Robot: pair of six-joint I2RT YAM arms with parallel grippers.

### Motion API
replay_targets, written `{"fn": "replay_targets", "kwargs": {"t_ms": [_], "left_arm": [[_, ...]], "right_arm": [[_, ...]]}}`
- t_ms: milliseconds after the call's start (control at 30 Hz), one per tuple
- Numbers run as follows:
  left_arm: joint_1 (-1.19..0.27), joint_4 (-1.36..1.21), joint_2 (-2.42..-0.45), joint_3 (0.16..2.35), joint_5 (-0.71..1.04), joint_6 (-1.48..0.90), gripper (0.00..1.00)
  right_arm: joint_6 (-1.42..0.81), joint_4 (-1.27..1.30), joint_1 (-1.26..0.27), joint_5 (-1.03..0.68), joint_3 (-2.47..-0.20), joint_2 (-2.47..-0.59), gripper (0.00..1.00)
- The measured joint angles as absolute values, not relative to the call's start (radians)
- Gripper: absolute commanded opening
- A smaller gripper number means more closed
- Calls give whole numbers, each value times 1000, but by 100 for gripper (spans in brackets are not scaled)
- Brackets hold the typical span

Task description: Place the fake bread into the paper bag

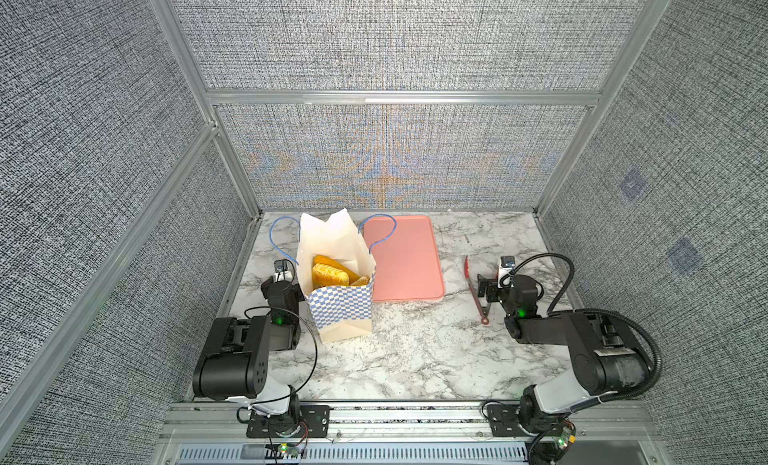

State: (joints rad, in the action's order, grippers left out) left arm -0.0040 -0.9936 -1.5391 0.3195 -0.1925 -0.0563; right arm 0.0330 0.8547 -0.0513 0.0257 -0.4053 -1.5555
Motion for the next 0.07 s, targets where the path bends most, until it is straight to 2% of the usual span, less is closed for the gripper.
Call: {"fn": "replay_targets", "kwargs": {"t_ms": [67], "left_arm": [[-4, -994, -1540, 320, -192, -56, 98]], "right_arm": [[33, 848, -44, 15, -415, -1557, 99]]}}
